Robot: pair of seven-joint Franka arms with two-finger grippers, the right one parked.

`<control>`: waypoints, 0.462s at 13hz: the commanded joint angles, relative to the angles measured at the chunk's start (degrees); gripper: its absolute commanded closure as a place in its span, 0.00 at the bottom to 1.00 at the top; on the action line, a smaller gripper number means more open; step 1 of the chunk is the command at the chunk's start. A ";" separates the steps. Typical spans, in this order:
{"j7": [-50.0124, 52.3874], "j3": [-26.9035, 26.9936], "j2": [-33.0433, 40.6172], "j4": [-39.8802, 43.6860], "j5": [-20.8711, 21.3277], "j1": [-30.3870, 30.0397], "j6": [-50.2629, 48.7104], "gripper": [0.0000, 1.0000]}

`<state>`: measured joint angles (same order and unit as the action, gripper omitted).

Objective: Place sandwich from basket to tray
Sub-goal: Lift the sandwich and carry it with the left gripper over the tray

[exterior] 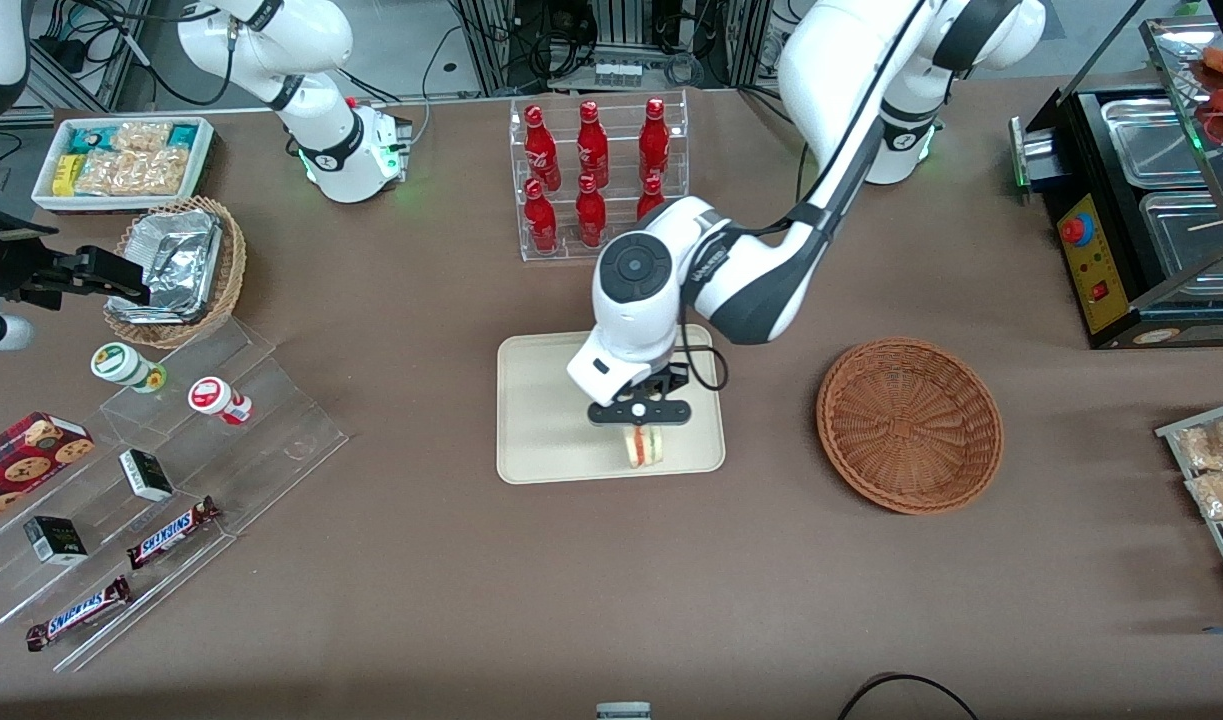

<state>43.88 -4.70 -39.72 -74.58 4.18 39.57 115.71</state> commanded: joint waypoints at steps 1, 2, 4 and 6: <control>0.68 0.75 -3.51 2.33 -0.58 2.43 2.67 1.00; 0.68 0.75 -4.57 2.33 -0.49 2.96 3.11 1.00; 0.68 0.75 -5.98 1.98 -0.57 3.67 3.21 1.00; 1.12 0.75 -6.69 1.63 -0.66 3.67 3.29 1.00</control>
<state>44.00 -4.70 -45.29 -74.48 4.17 42.68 119.14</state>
